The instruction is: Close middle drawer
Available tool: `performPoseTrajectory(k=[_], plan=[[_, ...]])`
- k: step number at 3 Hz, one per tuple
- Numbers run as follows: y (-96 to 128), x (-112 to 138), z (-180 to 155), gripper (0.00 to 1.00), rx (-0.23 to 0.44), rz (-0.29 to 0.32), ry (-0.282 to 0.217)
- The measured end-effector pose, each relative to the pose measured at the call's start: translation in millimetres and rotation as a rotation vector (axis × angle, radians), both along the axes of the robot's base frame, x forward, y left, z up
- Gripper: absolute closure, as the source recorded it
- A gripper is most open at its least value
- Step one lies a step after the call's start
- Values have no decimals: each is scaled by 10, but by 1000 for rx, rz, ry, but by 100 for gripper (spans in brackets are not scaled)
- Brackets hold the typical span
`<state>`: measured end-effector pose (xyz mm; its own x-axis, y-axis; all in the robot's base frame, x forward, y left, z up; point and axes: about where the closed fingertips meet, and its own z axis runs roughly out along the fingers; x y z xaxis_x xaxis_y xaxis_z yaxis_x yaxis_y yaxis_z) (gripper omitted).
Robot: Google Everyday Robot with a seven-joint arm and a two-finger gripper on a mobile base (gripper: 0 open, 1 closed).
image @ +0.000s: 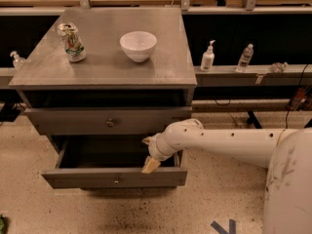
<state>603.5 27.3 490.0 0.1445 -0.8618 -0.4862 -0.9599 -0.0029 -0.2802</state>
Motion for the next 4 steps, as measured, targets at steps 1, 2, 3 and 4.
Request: performPoseTrajectory(k=[1, 2, 3, 4], plan=[[69, -196, 160, 26, 27, 34, 0], [118, -499, 182, 39, 75, 44, 20], [180, -781, 135, 62, 123, 42, 35], [258, -962, 33, 93, 169, 36, 45]])
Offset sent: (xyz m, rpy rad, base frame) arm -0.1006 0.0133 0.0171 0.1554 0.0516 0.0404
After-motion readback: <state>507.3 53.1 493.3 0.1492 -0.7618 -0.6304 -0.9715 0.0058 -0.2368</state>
